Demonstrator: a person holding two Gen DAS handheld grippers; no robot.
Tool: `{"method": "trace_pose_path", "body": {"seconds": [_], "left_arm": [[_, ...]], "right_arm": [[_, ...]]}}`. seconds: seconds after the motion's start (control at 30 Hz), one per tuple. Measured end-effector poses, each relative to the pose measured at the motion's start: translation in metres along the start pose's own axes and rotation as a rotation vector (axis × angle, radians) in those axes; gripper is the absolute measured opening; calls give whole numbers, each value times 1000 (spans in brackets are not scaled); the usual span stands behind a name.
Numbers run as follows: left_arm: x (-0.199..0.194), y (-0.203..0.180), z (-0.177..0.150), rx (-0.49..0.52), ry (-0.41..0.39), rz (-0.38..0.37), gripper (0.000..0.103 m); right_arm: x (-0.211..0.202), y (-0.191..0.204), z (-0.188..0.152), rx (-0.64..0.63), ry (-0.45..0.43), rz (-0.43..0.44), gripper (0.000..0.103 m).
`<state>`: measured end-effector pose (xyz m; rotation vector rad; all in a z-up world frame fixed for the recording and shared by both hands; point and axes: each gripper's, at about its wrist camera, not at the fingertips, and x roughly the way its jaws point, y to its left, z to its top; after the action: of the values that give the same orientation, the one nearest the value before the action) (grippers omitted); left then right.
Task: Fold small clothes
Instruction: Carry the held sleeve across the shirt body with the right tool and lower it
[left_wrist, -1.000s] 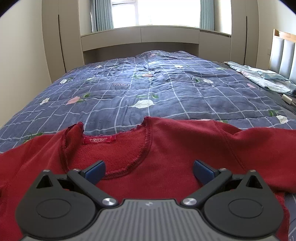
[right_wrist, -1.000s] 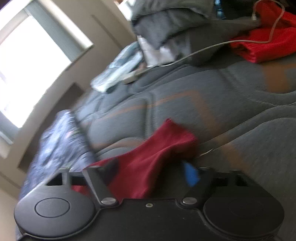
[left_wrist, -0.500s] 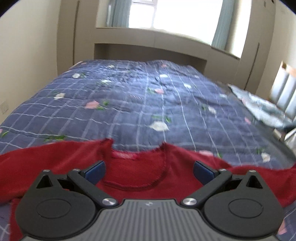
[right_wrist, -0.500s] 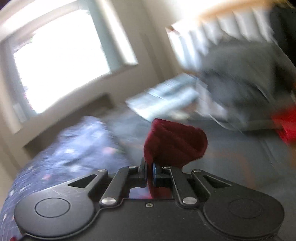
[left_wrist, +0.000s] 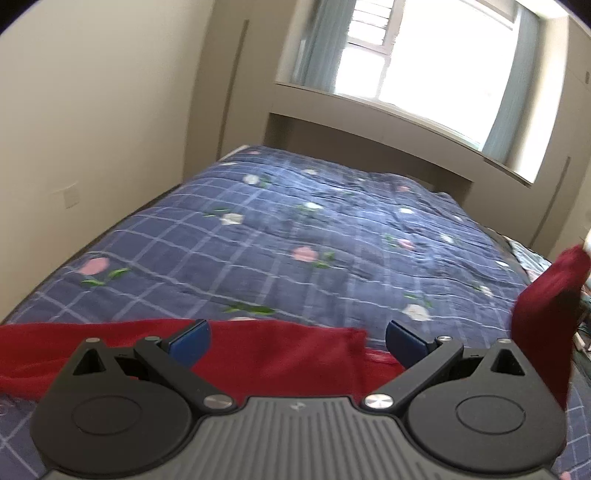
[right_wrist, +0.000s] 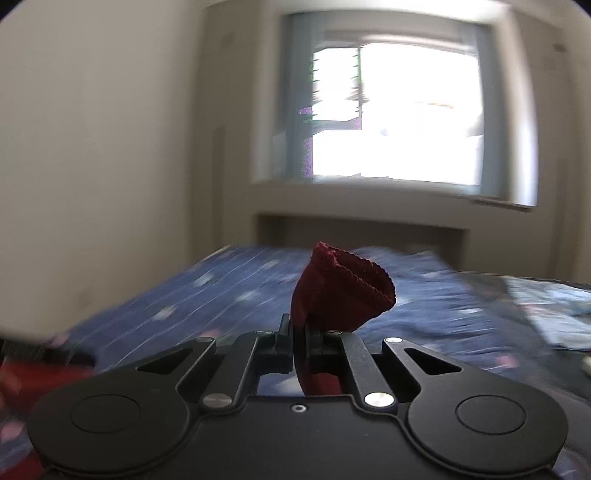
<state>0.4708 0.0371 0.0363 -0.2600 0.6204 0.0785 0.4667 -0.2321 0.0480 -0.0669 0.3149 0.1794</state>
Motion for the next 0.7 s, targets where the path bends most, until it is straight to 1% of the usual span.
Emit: {"method": "trace_pose_path", "body": {"seconds": [0.07,0.13,0.23,0.27,0.37,0.43,0.47,0.5,0.53,0.57,0.6,0.63,0.7], "left_arm": [[1,16,-2,-9,3,17,103],[5,31,-6,-13,14,30,103],[13,46,-16,-18,41,39,103],[16,50,-20,-22,48,32,103],[22,58,-30,-43,73,-3,103],[27,57,-37,-44,89,-30,103],[29,55,-39,-42,93,-46,103],[31,52,-42,-37,94,-68,103],[32,50,-44,-32,93,-86,103],[33,45,-46,-25,92,-103,103],[35,41,-47,-18,91,-115,103],[37,35,-49,-11,88,-129,103],[42,25,-53,-1,79,-141,103]], "right_arm": [[17,31,-18,-40,60,50,5],[31,65,-40,-94,118,81,5],[53,109,-76,-226,199,111,5],[56,124,-86,-253,224,129,5],[66,146,-112,-280,297,164,7],[66,149,-120,-309,290,161,13],[64,150,-121,-310,285,168,20],[61,151,-120,-304,281,187,35],[54,154,-122,-296,275,207,43],[49,153,-123,-289,269,226,56],[43,151,-123,-289,262,243,64],[36,149,-123,-293,259,255,67],[18,137,-123,-300,243,263,79]]}}
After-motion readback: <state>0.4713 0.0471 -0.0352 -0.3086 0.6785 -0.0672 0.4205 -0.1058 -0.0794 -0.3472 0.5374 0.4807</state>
